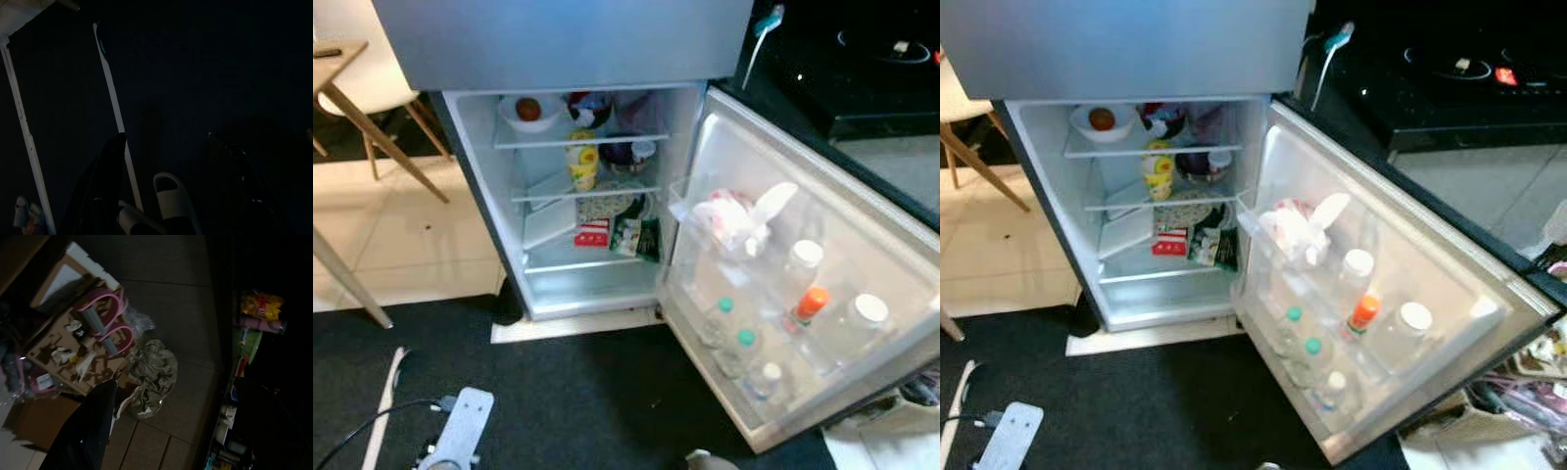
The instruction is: Restocking fridge
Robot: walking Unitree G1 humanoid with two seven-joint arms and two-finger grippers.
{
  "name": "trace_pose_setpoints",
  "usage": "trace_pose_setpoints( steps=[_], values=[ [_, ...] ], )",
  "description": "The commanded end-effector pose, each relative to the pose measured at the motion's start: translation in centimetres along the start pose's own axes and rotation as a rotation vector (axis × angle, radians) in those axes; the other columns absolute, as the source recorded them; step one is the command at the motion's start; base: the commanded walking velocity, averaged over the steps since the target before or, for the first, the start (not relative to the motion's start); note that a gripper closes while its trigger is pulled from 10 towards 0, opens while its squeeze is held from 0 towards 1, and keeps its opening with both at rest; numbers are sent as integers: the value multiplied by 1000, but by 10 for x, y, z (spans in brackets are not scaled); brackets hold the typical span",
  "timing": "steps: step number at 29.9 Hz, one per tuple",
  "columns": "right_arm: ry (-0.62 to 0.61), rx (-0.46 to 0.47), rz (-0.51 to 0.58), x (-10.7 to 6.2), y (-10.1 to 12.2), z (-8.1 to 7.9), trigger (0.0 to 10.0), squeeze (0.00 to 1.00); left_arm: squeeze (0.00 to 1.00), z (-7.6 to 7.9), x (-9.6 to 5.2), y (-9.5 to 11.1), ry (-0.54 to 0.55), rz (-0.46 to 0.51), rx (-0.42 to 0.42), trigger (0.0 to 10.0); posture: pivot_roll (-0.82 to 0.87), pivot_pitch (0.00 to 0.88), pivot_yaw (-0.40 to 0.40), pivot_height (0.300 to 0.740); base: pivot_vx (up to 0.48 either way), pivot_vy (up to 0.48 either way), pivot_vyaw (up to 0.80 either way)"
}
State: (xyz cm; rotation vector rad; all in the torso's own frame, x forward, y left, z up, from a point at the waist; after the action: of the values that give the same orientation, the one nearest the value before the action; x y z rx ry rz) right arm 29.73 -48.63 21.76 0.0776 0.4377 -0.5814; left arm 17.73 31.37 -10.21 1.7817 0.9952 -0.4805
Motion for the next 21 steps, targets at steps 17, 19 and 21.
trace_pose_setpoints(
  steps=[17,19,21],
  values=[
    [451,131,575,-3,119,-73,10000,0,0,5,-2,-7,-10,-21,2,10000,-38,47,-44,706,0,0,0],
    [476,116,646,-9,136,-75,10000,0,0,4,-2,-6,-9,-20,3,10000,-38,47,-44,706,0,0,0],
    [498,103,702,-14,147,-77,10000,0,0,4,-1,-6,-9,-19,3,10000,-38,47,-44,706,0,0,0]
  ],
)
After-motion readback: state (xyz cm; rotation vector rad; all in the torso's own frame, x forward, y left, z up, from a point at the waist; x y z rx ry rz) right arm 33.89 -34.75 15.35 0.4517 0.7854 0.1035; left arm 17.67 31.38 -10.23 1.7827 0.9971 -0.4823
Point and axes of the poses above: a point about 5 cm out from each wrist's last joint towards the gripper, its own x axis pointing out of the wrist towards the gripper, its own y axis along the axis of the wrist's last joint, z = x × y, the point moved 5 cm from there along x, pointing out of the wrist towards the gripper, and after that the axes turned 10 degrees about -x, right-handed, at the moved point
